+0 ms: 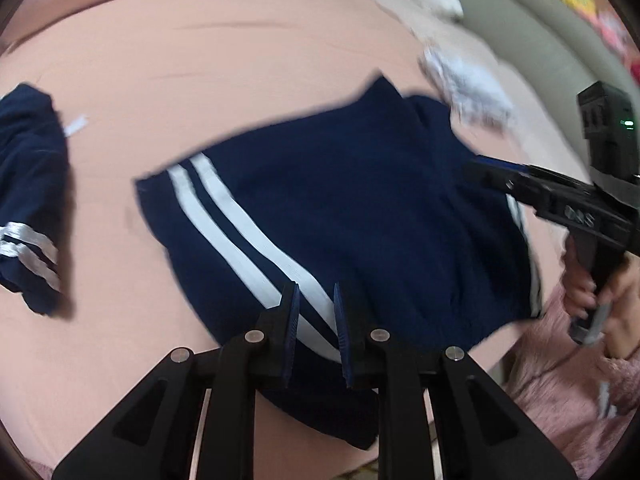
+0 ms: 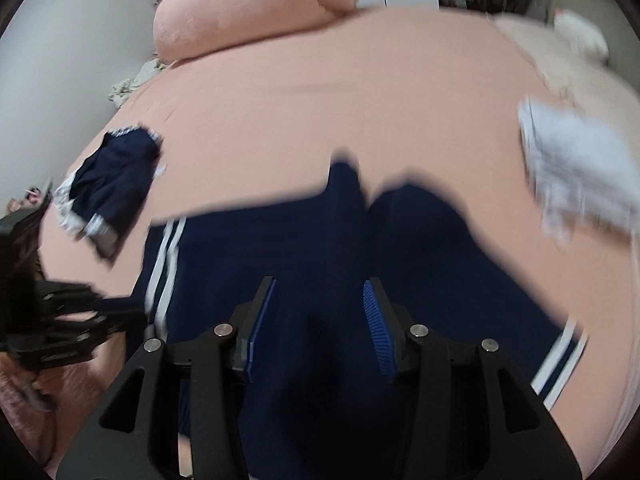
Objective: Fold clothes
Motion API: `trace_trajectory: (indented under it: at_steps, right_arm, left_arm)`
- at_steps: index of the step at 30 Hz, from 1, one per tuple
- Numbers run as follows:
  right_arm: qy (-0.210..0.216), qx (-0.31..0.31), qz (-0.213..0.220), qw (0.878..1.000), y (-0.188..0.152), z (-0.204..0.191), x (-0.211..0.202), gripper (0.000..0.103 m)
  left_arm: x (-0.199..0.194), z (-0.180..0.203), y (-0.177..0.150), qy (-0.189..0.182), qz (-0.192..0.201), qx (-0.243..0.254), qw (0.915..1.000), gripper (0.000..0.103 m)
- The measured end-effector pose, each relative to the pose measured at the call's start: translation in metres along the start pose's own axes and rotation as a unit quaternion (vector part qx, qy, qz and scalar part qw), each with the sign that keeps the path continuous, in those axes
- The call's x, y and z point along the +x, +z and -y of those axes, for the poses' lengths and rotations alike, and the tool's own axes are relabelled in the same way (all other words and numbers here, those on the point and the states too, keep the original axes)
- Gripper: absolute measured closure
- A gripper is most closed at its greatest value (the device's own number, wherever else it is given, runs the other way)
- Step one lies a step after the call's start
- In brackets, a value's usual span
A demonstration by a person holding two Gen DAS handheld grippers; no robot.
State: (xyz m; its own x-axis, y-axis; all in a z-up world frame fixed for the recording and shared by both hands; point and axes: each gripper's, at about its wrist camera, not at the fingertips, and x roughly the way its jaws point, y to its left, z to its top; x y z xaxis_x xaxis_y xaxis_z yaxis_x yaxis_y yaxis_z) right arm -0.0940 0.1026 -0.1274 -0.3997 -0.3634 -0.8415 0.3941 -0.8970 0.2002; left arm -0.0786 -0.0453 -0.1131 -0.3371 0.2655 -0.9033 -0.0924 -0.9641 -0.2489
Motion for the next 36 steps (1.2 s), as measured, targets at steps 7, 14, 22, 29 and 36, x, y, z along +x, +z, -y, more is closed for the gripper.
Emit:
trace_trajectory:
  at_steps: [7, 14, 22, 29, 36]
  right_arm:
    - [-0.033, 0.008, -0.054, 0.998, -0.072, 0.037, 0.008, 0.057]
    - [-0.013, -0.012, -0.015, 1.000, -0.097, 0.047, -0.009, 0.052]
    - [-0.015, 0.054, 0.021, 0.998, -0.097, 0.097, -0.031, 0.052]
    - [-0.187, 0.127, 0.020, 0.974, -0.066, 0.189, -0.023, 0.052]
    - [-0.137, 0.207, 0.037, 0.968, -0.071, 0.201, 0.005, 0.052]
  left_arm:
    - [-0.008, 0.002, -0.035, 0.049, -0.045, -0.021, 0.9975, 0.083]
    - [-0.002, 0.042, -0.021, 0.054, -0.029, 0.023, 0.9978, 0.082]
    - [-0.018, 0.069, 0.016, 0.047, 0.024, 0.061, 0.9967, 0.081]
    - [0.035, 0.121, 0.127, 0.028, 0.103, 0.081, 0.9910, 0.081]
    - [0.087, 0.110, 0.150, 0.046, 0.050, 0.069, 0.9953, 0.081]
